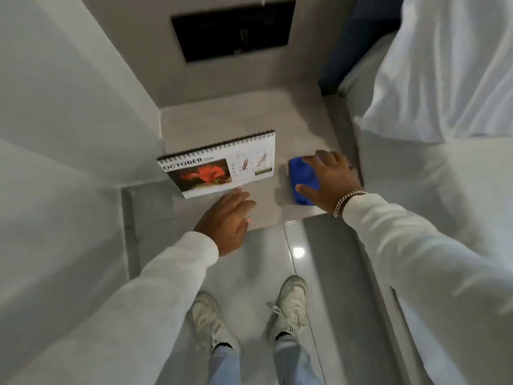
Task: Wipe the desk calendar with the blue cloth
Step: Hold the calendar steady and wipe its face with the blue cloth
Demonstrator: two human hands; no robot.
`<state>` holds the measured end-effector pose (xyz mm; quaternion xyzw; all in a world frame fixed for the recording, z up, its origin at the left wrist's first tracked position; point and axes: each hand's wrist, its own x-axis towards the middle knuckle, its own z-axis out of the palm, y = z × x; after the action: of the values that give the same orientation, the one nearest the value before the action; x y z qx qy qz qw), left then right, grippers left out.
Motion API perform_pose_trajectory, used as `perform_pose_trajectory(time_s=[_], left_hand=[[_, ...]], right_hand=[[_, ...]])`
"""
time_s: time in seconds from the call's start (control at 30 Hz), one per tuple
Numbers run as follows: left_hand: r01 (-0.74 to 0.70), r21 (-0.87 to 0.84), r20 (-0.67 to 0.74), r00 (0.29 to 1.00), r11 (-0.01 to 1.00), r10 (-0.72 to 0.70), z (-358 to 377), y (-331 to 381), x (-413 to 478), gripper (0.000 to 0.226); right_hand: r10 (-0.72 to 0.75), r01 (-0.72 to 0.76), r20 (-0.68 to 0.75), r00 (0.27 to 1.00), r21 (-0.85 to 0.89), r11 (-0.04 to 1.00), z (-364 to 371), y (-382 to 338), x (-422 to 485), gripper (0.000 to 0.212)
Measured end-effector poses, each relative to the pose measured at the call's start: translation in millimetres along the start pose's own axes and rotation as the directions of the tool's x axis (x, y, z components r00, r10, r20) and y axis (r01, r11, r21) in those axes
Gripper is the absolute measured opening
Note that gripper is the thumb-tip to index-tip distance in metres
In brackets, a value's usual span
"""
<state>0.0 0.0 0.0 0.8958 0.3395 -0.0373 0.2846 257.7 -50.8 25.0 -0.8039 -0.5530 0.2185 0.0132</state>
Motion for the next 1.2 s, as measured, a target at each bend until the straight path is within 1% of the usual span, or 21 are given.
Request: perform_pose_trajectory(time_s=[0.1, 0.17, 0.27, 0.37, 0.53, 0.7, 0.8, 0.9, 1.0, 1.1, 1.17, 1.2], left_hand=[[-0.09, 0.145, 0.03, 0.996, 0.985, 0.086, 35, -20, 12, 0.042], [-0.108, 0.193, 0.056, 0.994, 0.975, 0.099, 51, -30, 20, 0.044], [-0.127, 0.276, 0.033, 0.992, 0.953, 0.123, 64, -43, 29, 0.049], [-0.158, 0.364, 0.039, 0.987, 0.918, 0.154, 74, -54, 35, 0.056], [-0.177, 0.41, 0.004, 0.981, 0.895, 0.193, 87, -64, 37, 0.059], [-0.181, 0.444, 0.01, 0.98, 0.877, 0.197, 89, -64, 37, 0.063], [-0.174, 0.448, 0.02, 0.983, 0.877, 0.184, 87, -62, 36, 0.064], [-0.178, 0.437, 0.059, 0.984, 0.882, 0.169, 82, -60, 35, 0.063], [-0.218, 0.352, 0.113, 0.975, 0.91, 0.189, 69, -58, 31, 0.064], [-0.293, 0.241, 0.14, 0.954, 0.925, 0.265, 41, -54, 15, 0.062], [-0.383, 0.216, 0.101, 0.924, 0.898, 0.37, 14, -50, 3, 0.06], [-0.433, 0.232, 0.072, 0.9, 0.871, 0.429, -3, -49, 0, 0.059]], right_hand=[[0.068, -0.067, 0.008, 0.998, -0.08, 0.995, 41, 5, 13, 0.073], [0.101, -0.102, -0.01, 0.995, -0.092, 0.991, 66, 7, 17, 0.074], [0.11, -0.119, -0.139, 0.984, -0.058, 0.991, 90, 11, 18, 0.069], [0.129, -0.139, -0.232, 0.964, -0.027, 0.99, 104, 11, 20, 0.063], [0.169, -0.181, -0.394, 0.904, 0.007, 0.984, 112, 5, 31, 0.045], [0.167, -0.201, -0.456, 0.874, -0.026, 0.979, 115, 4, 36, 0.038], [0.147, -0.196, -0.452, 0.88, -0.064, 0.978, 109, 7, 38, 0.034], [0.142, -0.189, -0.409, 0.901, -0.076, 0.979, 105, 8, 31, 0.032], [0.12, -0.155, -0.368, 0.922, -0.069, 0.985, 108, 1, 12, 0.032], [0.08, -0.11, -0.312, 0.947, -0.079, 0.991, 114, -7, -13, 0.038], [0.082, -0.088, -0.301, 0.95, -0.004, 0.996, 116, -15, -30, 0.039], [0.095, -0.08, -0.297, 0.95, 0.064, 0.995, 117, -20, -37, 0.04]])
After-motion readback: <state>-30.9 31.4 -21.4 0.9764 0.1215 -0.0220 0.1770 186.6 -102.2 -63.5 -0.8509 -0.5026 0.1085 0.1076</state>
